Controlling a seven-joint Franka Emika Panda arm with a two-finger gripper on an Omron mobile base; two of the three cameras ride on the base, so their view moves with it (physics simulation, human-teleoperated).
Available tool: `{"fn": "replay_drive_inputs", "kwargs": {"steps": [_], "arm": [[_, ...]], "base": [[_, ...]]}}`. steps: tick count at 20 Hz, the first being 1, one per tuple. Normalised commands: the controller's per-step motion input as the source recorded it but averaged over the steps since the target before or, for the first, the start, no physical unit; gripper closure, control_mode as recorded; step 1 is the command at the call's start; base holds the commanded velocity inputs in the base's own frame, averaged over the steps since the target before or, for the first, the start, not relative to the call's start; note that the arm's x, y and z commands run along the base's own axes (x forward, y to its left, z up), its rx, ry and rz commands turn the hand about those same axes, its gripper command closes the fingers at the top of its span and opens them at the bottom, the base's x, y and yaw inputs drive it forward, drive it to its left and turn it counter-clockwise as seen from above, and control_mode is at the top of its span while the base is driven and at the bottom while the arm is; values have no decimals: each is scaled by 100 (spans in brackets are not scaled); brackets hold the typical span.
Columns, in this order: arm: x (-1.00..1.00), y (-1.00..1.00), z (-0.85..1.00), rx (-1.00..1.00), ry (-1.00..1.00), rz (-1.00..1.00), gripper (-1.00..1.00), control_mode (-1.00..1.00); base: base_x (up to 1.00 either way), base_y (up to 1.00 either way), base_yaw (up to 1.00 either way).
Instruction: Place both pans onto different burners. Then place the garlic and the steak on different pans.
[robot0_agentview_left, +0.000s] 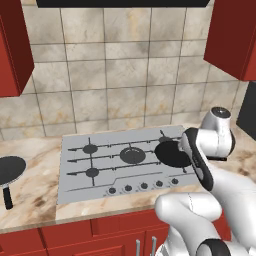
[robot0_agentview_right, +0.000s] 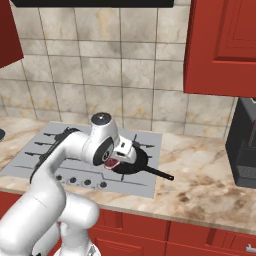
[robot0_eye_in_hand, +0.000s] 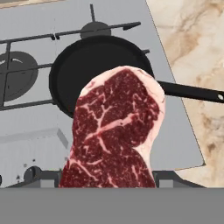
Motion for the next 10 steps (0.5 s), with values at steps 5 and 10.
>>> {"fn": "replay_drive_inputs", "kwargs": {"steps": [5, 10], "arm": [[80, 19, -8, 0, 0, 2, 100, -100], [80, 4, -27, 0, 0, 3, 100, -100]], "base": [[0, 0, 0], [0, 0, 0]]}}
